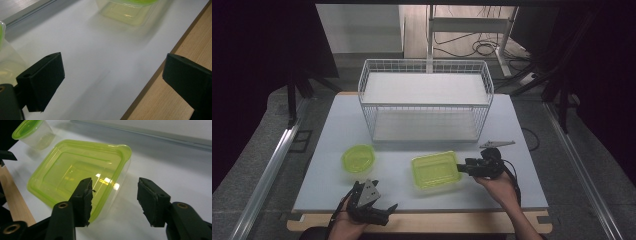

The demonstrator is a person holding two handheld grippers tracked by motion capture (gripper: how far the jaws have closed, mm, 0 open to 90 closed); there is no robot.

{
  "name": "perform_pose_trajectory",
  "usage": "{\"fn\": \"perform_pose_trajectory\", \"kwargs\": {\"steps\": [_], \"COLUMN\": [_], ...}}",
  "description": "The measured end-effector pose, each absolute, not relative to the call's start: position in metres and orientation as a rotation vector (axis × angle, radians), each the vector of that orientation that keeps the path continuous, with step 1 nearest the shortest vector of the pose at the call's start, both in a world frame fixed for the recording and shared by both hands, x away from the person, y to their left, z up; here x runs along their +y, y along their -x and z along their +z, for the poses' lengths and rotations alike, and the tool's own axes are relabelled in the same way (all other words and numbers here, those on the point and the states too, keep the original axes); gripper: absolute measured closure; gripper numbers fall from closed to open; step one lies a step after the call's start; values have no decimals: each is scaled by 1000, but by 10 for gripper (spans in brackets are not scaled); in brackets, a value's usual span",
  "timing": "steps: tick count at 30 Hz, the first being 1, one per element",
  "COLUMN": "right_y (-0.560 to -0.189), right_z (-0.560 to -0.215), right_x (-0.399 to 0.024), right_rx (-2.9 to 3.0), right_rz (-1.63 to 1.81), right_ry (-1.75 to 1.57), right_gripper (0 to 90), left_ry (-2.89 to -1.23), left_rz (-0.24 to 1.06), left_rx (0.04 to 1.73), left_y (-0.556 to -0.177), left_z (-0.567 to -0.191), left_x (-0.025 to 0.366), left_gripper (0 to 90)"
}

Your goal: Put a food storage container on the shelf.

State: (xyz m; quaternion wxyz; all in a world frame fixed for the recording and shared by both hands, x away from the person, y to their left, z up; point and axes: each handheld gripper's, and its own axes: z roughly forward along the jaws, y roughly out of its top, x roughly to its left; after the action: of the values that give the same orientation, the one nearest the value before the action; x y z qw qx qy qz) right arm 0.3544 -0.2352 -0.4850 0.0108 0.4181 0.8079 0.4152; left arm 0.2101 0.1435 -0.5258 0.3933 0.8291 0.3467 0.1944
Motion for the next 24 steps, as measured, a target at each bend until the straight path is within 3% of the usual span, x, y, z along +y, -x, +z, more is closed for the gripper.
{"fn": "perform_pose_trajectory", "kwargs": {"steps": [19, 24], "right_y": [-384, -383], "right_z": [-498, -493], "right_x": [-229, -227], "right_rx": [2675, 2695], "right_rz": [1413, 1475], "right_ry": [-1604, -1596], "right_gripper": [785, 805], "left_ry": [-2126, -2128], "left_rz": [503, 504], "left_rx": [866, 864], "left_y": [-209, -209], "left_z": [-526, -526], "left_x": [142, 142], "left_gripper": [41, 41]}}
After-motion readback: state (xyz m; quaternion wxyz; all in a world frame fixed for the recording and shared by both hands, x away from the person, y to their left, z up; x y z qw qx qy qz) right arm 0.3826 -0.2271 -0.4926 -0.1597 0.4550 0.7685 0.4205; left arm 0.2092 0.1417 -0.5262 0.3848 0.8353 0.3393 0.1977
